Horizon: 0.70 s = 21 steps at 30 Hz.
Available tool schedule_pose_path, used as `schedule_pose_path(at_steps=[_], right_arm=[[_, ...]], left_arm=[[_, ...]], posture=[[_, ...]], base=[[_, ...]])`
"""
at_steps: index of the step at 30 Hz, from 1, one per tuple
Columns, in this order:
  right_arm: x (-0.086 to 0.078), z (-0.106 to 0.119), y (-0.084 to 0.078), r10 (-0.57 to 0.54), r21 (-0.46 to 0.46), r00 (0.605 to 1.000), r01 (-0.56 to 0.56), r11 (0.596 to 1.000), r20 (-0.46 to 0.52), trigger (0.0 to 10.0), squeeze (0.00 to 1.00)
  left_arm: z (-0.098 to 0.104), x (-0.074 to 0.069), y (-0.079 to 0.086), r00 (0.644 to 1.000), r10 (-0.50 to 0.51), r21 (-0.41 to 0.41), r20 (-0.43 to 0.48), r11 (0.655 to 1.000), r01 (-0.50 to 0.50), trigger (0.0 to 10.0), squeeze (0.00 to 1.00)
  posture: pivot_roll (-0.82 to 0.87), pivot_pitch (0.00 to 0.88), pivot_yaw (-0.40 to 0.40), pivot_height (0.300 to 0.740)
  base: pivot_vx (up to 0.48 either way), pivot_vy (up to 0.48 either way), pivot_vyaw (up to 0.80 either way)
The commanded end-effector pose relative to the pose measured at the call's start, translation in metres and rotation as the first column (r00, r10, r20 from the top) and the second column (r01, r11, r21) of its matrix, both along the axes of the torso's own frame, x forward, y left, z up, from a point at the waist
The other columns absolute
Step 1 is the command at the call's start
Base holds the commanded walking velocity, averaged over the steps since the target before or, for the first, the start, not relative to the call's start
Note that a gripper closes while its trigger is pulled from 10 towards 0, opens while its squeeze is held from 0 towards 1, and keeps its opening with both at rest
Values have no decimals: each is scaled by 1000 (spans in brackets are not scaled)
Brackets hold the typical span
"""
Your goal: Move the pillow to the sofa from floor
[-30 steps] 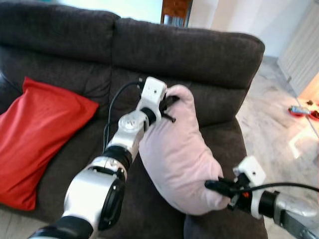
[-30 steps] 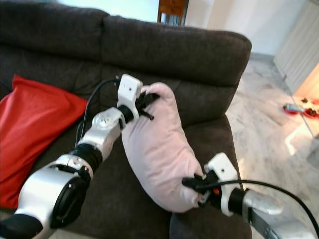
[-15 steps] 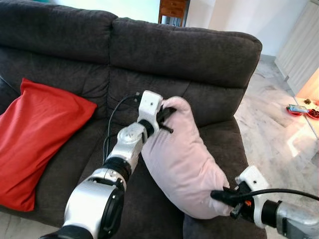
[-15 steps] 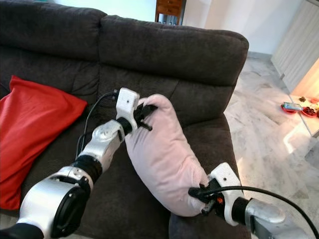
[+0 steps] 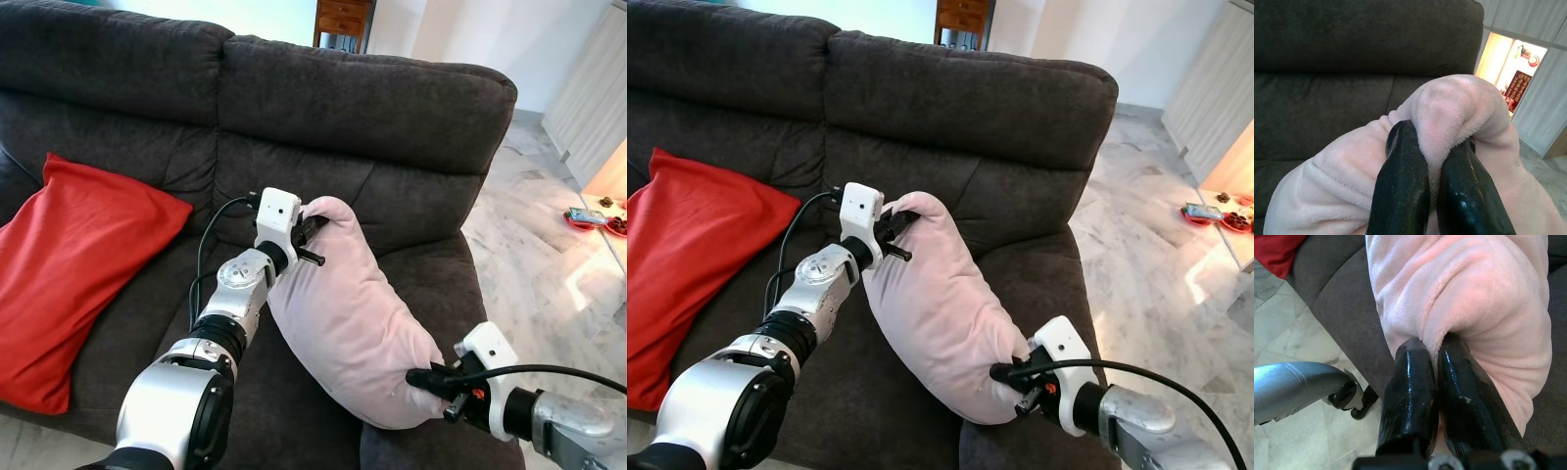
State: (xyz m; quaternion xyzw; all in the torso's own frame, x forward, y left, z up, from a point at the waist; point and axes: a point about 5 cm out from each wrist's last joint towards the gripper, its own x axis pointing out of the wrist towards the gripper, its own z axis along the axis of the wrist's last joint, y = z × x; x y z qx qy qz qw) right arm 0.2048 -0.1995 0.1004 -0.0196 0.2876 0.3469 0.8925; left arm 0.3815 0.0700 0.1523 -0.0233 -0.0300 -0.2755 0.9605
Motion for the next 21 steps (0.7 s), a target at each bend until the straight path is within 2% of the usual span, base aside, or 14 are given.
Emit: schedule_pose_path(at_steps=[1, 2, 13, 21], right_arm=[[5, 9, 2, 19, 8, 999, -19, 1000, 47, 10000, 0], [5, 8, 2, 17, 5, 999, -17, 1000, 45, 10000, 0], [5, -3, -1, -15, 5, 1000, 15, 1000, 6, 10000, 0], [6, -11, -3, -59, -2, 998, 59, 998, -17, 10000, 0]], left_arm=[[17, 2, -12, 998, -28, -16, 63, 999, 29, 10000, 396], [17, 2, -12, 998, -28, -15, 62, 999, 29, 10000, 1000], [13, 3, -6, 998, 22, 16, 56, 1000, -23, 10000, 1000], [14, 7, 9, 985, 150, 36, 78, 987, -154, 10000, 1000]], posture=[[-32, 0, -112, 740], [-32, 0, -112, 740], [-20, 0, -116, 740], [-15, 0, -118, 740]], base=[[0, 0, 0], [0, 0, 0], [0, 0, 0], [0, 0, 0]])
